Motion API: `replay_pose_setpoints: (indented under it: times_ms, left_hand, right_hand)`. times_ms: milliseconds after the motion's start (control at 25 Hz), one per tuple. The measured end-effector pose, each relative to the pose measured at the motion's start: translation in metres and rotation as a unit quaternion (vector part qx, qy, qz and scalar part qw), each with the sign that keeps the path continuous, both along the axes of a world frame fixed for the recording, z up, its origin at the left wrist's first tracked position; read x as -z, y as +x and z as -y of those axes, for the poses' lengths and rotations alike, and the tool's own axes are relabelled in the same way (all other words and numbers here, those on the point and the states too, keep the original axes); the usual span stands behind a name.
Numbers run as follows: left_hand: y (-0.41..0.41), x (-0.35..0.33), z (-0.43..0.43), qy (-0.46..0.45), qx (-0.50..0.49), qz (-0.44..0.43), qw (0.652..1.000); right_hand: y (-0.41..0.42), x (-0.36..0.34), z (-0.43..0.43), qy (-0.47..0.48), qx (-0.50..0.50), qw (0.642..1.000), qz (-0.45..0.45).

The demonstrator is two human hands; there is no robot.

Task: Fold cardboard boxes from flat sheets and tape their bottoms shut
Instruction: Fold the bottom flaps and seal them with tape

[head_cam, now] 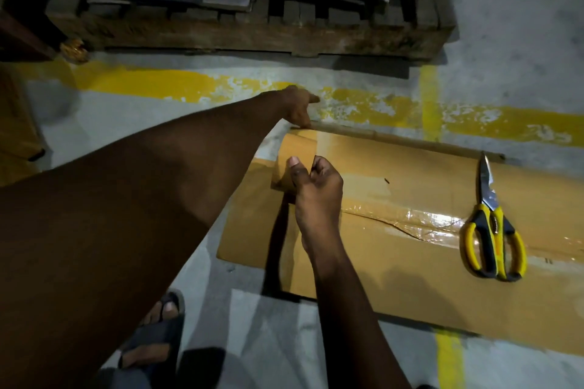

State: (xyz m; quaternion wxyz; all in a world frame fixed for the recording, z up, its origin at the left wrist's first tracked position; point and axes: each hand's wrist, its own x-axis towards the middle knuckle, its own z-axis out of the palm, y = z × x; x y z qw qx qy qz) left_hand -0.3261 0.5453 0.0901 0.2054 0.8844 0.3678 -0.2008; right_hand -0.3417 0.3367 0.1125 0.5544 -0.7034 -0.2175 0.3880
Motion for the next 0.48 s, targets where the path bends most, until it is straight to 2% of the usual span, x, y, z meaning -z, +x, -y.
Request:
replay_pose_setpoints:
  times_ms: [80, 160, 280, 320, 360, 440, 480]
  left_hand:
    - [0.000, 0.000, 0.006, -0.023, -0.021, 0.083, 0.996]
    - [-0.006, 0.002, 0.014, -0.080, -0.083, 0.128, 0.985]
    - [-0.030, 0.006, 0.023, -0.181, -0.198, 0.116, 0.956]
    - [-0.043, 0.009, 0.028, -0.186, -0.238, 0.137, 0.943]
    - [-0.056, 0.010, 0.037, -0.171, -0.296, 0.200, 0.918]
    - [-0.085, 0.003, 0.073, -0.121, -0.416, 0.360, 0.826]
    - [-0.097, 0.000, 0.097, -0.079, -0.422, 0.399, 0.810]
  right_hand:
    - [0.000, 0.003, 0.002, 0.002, 0.004, 1.000, 0.004]
    - [0.001, 0.003, 0.003, -0.003, 0.009, 1.000, 0.011]
    - [0.005, 0.002, 0.008, -0.012, 0.017, 0.999, 0.026]
    - [0.006, 0.000, 0.009, -0.014, 0.017, 0.999, 0.032]
    - [0.007, -0.001, 0.010, -0.017, 0.012, 0.999, 0.041]
    - [0.008, -0.003, 0.014, -0.023, 0.004, 0.998, 0.057]
    - [0.009, -0.005, 0.014, -0.029, -0.005, 0.997, 0.071]
